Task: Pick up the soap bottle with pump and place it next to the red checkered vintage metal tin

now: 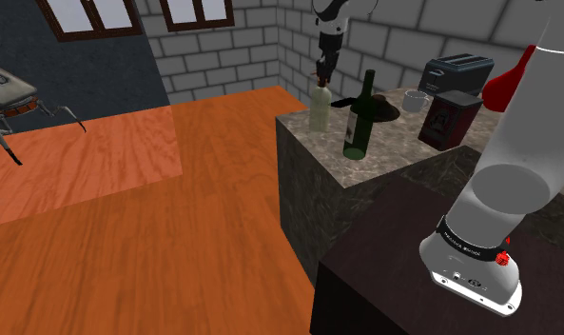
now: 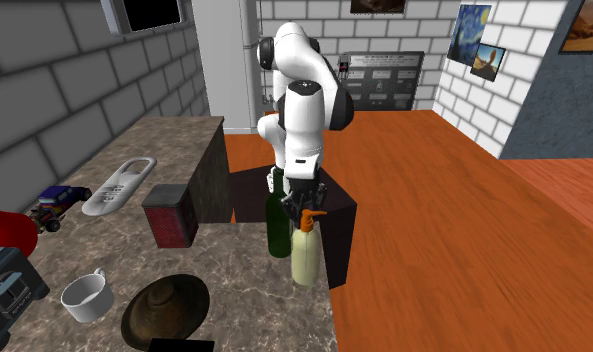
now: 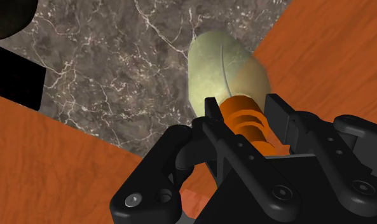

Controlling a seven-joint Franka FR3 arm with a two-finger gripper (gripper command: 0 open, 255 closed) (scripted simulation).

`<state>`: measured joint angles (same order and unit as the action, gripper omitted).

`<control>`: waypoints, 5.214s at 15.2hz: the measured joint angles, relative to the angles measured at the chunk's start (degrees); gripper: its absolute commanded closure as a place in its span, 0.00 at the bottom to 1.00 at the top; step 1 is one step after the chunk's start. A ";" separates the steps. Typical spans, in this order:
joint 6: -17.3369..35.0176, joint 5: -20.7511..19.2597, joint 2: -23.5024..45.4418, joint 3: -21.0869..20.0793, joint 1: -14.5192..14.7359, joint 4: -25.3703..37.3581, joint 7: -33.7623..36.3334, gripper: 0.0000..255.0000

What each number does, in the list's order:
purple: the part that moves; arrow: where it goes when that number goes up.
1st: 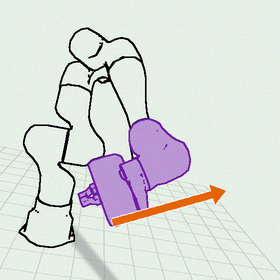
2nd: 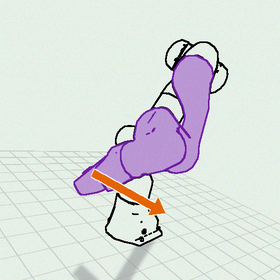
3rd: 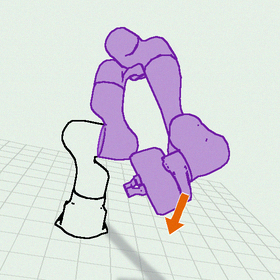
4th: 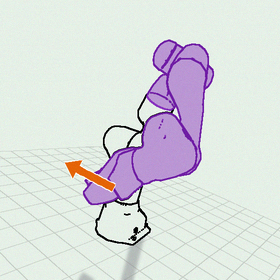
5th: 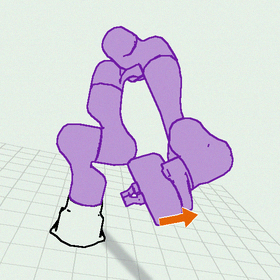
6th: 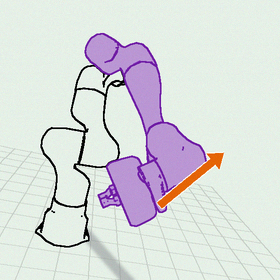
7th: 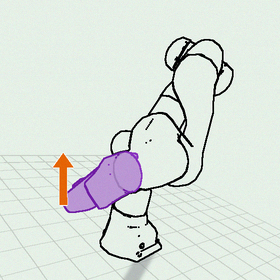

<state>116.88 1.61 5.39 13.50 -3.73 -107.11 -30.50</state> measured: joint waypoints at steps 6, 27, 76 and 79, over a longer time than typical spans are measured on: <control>-4.34 -0.29 -0.88 -0.01 0.07 3.48 0.27 1.00; -21.02 -0.11 0.12 0.16 -0.19 21.13 0.23 1.00; -36.20 -9.59 -26.78 15.15 -12.94 11.58 -27.68 1.00; -34.33 -10.29 -28.31 15.36 -13.38 8.31 -28.00 1.00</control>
<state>82.54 -8.68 -22.93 28.85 -17.11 -98.81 -58.49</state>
